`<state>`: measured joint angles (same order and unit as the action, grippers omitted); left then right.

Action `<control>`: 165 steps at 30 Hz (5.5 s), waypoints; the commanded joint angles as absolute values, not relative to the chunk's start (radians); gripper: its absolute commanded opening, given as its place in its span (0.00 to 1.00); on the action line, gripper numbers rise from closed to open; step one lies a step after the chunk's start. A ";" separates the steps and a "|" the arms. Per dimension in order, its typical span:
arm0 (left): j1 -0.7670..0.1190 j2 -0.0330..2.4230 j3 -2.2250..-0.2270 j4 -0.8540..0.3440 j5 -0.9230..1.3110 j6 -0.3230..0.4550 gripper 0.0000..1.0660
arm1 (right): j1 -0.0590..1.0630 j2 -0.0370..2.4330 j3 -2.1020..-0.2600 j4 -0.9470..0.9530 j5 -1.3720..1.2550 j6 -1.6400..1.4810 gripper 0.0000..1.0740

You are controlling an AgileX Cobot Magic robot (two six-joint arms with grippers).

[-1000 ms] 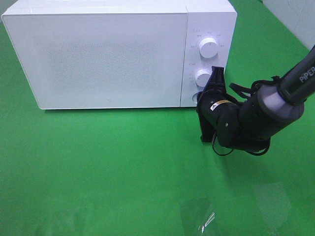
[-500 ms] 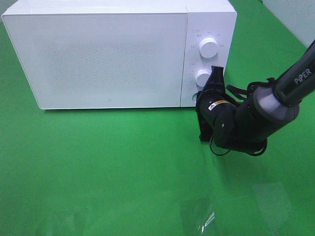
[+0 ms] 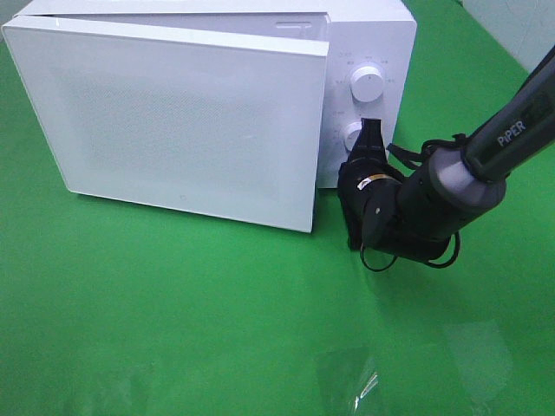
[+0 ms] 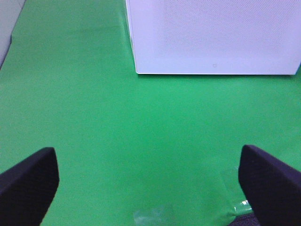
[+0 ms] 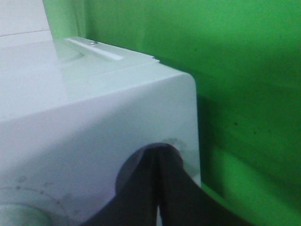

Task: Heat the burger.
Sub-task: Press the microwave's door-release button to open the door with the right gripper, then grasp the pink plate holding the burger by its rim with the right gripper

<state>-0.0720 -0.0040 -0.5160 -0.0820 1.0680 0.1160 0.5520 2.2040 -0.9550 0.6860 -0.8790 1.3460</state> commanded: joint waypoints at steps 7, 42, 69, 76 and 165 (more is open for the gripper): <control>-0.071 -0.023 -0.517 -0.087 1.070 0.110 0.90 | 0.508 2.193 -1.049 0.647 -1.160 1.328 0.00; -0.071 -0.023 -0.517 -0.087 1.070 0.110 0.90 | 0.584 2.027 -0.784 0.483 -0.836 1.317 0.00; -0.071 -0.023 -0.517 -0.087 1.070 0.110 0.90 | 0.584 1.663 -0.758 -0.101 0.047 0.714 0.02; -0.071 -0.023 -0.517 -0.087 1.070 0.110 0.90 | 0.584 1.659 -0.847 -0.112 0.349 0.496 0.03; -0.071 -0.023 -0.517 -0.087 1.070 0.110 0.90 | 0.700 1.921 -1.393 -0.261 0.455 -0.991 0.89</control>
